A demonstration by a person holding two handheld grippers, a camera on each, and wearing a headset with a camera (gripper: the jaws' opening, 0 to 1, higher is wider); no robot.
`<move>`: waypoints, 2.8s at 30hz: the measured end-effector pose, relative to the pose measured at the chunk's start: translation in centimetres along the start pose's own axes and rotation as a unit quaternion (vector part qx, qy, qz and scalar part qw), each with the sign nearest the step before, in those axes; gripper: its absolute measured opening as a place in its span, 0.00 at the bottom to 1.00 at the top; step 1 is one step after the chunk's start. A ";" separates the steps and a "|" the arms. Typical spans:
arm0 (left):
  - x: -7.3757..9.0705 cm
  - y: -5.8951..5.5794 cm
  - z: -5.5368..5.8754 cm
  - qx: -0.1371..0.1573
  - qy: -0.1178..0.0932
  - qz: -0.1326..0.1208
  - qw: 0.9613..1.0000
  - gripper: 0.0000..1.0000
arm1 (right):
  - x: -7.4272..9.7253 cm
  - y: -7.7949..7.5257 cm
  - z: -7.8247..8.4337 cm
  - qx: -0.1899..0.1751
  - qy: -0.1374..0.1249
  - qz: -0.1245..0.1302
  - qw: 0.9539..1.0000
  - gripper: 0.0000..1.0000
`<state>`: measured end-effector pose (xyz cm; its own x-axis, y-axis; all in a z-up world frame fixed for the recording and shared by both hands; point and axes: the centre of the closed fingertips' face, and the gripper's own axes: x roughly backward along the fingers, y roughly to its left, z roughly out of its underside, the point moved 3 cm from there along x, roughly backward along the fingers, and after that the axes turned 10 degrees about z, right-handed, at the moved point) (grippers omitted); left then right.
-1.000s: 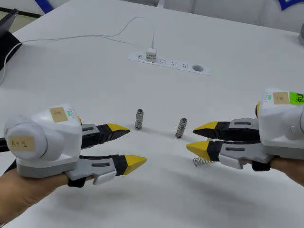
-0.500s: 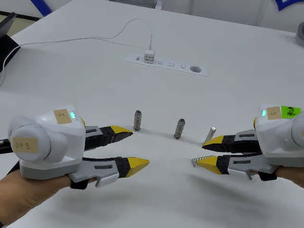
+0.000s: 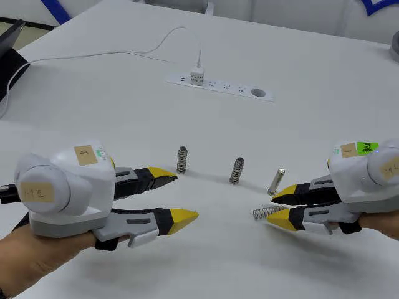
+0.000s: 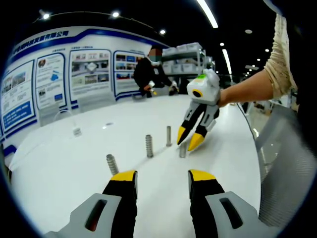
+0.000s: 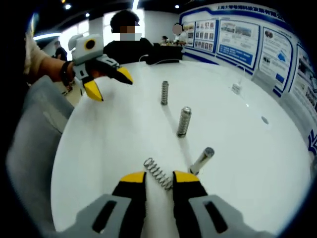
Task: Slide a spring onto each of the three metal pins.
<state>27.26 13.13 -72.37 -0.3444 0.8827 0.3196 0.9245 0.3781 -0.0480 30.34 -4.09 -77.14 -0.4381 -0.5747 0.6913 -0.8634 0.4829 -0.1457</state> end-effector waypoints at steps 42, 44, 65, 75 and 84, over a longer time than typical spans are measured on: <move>-1.8 -1.5 -0.2 -0.019 0.017 0.039 0.999 0.39 | 0.2 0.6 1.0 -0.009 0.038 -0.013 0.999 0.11; -2.2 -1.9 -0.1 -0.023 0.021 0.046 0.998 0.39 | 0.4 0.6 0.6 -0.013 0.033 -0.012 0.999 0.11; -5.5 -3.3 -1.2 -0.064 0.041 0.098 0.992 0.32 | 2.9 3.9 -4.2 0.062 0.016 -0.052 0.997 0.11; -6.3 -4.1 -1.5 -0.087 0.051 0.121 0.987 0.24 | 3.3 5.2 -4.8 0.097 0.027 -0.071 0.992 0.11; -6.5 -4.7 -1.3 -0.102 0.059 0.135 0.984 0.19 | 3.3 6.0 -5.1 0.114 0.034 -0.078 0.990 0.11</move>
<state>25.32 5.23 -73.01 -0.0711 0.9005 0.4291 0.9974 0.0597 0.0399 24.93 0.29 -72.10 -0.2839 -0.5805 0.7631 -0.9567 0.2251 -0.1846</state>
